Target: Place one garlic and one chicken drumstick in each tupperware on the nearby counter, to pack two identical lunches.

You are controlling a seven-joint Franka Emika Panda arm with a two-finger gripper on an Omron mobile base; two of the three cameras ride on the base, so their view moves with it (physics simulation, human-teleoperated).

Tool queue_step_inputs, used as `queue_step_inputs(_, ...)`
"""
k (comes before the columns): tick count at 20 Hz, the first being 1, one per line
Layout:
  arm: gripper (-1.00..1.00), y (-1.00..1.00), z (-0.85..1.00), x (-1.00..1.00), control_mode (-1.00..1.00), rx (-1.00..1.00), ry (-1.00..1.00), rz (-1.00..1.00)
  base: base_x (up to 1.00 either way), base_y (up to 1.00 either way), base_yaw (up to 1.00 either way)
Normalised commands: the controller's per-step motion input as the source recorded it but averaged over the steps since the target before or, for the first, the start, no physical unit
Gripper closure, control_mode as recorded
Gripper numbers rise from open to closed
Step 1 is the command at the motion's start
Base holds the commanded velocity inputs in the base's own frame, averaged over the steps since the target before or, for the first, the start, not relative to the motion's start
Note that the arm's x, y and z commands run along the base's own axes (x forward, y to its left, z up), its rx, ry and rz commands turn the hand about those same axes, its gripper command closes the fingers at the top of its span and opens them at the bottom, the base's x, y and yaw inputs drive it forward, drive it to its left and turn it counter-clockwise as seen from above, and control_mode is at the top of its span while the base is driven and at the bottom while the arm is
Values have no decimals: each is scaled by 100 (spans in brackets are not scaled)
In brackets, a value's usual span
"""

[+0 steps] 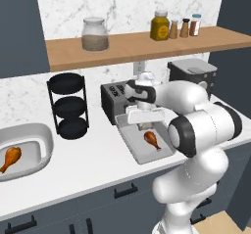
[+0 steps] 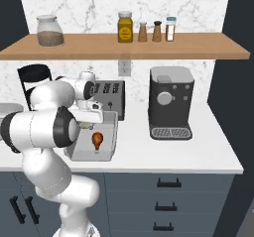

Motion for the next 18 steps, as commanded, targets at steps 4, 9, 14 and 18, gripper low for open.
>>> queue_step_inputs(4, 100, 2, -61, 27, -100, -1, -10, 0, 0, 0, 0)
queue_step_inputs(9, 100, 15, -65, 16, -100, -2, -2, 0, 0, 0, 0)
queue_step_inputs(14, 100, 15, -43, 2, -100, -1, 0, 0, 0, 0, 0)
queue_step_inputs(18, 100, 0, -3, 0, -100, 0, 0, 0, 0, 0, 0)
